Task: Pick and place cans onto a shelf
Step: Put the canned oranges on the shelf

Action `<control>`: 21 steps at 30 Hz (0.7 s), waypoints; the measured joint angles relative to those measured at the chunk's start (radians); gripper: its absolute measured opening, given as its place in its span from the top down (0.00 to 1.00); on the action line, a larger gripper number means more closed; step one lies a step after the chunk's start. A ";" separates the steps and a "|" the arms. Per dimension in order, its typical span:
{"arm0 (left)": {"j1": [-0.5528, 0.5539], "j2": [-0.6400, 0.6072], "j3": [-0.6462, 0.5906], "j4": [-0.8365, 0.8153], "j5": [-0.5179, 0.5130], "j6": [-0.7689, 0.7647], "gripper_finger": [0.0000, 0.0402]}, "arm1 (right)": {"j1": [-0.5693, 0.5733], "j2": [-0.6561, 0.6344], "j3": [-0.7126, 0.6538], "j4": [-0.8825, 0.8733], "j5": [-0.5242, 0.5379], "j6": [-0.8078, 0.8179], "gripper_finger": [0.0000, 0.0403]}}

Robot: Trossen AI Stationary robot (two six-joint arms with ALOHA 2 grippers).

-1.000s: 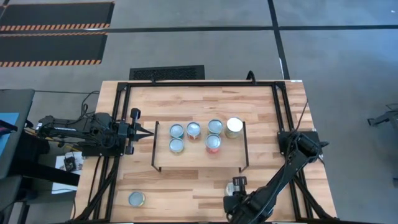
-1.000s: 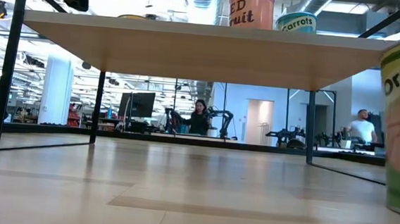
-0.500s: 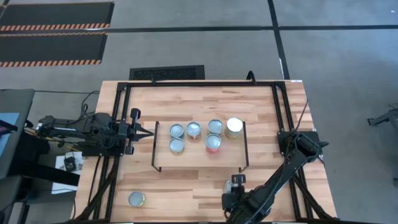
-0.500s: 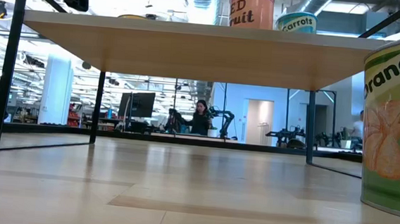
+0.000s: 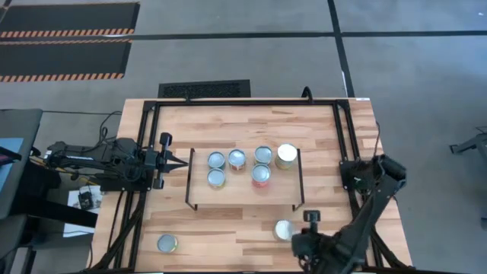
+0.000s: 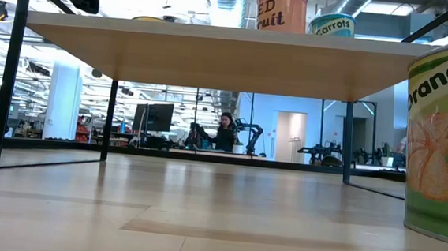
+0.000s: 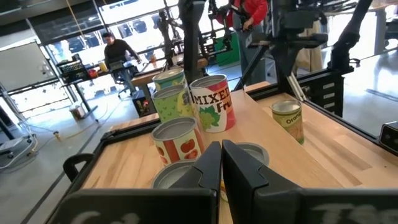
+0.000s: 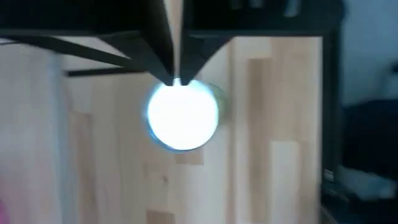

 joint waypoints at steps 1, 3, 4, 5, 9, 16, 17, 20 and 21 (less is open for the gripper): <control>0.000 0.000 0.000 0.000 0.000 0.000 0.99 | 0.015 -0.025 -0.050 0.055 0.023 0.013 0.95; 0.000 0.000 0.000 -0.001 0.000 0.000 0.99 | 0.041 -0.082 -0.156 0.195 0.073 0.024 0.97; 0.000 0.000 0.000 -0.002 0.000 0.000 0.99 | 0.053 -0.109 -0.215 0.276 0.097 0.024 0.97; 0.000 0.000 0.000 -0.002 0.000 0.000 0.99 | 0.064 -0.135 -0.272 0.360 0.118 0.023 0.97; 0.000 0.000 0.000 -0.002 0.000 0.009 0.99 | 0.104 -0.238 -0.496 0.660 0.219 0.017 0.99; 0.000 0.000 0.000 -0.005 0.000 0.014 0.99 | 0.159 -0.311 -0.731 1.049 0.338 0.017 0.97; 0.000 0.000 0.000 -0.005 -0.001 0.014 0.99 | 0.158 -0.311 -0.734 1.062 0.335 0.020 0.97; 0.001 0.000 0.000 -0.005 -0.017 0.015 0.99 | 0.145 -0.300 -0.729 1.071 0.326 0.038 0.94; 0.001 0.000 0.000 -0.005 -0.023 0.015 0.99 | 0.140 -0.294 -0.723 1.070 0.312 0.042 0.92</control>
